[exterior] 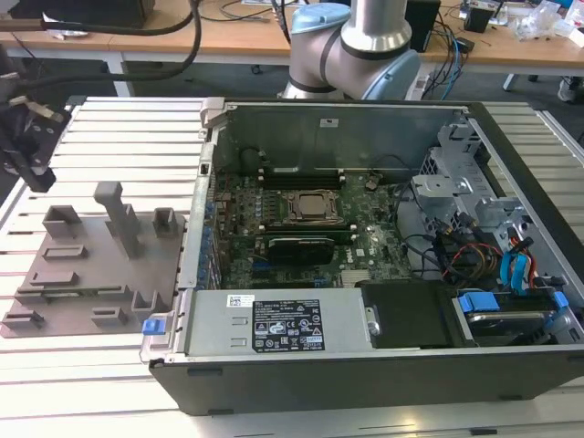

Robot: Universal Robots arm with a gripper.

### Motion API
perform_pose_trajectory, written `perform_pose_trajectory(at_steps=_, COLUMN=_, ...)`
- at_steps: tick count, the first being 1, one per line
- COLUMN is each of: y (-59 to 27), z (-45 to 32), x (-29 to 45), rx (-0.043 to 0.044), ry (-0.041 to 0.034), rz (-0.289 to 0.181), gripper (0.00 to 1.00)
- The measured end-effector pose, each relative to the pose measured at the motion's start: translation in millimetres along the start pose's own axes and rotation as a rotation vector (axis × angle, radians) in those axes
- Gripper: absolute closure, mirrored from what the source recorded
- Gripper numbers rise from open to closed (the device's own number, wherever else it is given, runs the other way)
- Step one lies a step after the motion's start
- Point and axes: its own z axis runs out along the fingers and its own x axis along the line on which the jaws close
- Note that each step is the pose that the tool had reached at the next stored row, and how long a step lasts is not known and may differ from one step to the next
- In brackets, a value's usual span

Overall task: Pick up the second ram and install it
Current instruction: 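Reach for the second ram, then pick up the second ram and move it above second insertion slot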

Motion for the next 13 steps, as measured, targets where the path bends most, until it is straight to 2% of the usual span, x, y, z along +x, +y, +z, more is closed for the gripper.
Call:
perform_pose_trajectory(at_steps=1, y=-3.1, z=0.5, x=7.4, rx=-0.0001, ry=-0.0001, rz=0.0, gripper=0.9)
perform_pose_trajectory(at_steps=2, y=-4.5, z=0.6, x=11.0, rx=0.0001, ry=0.0001, rz=0.0, gripper=0.9)
perform_pose_trajectory(at_steps=11, y=-4.7, z=0.7, x=11.9, rx=-0.0001, ry=0.0, rz=0.0, gripper=0.9)
perform_pose_trajectory(at_steps=13, y=-4.7, z=0.6, x=11.9, rx=-0.0003, ry=0.0006, rz=-0.012, gripper=0.9)
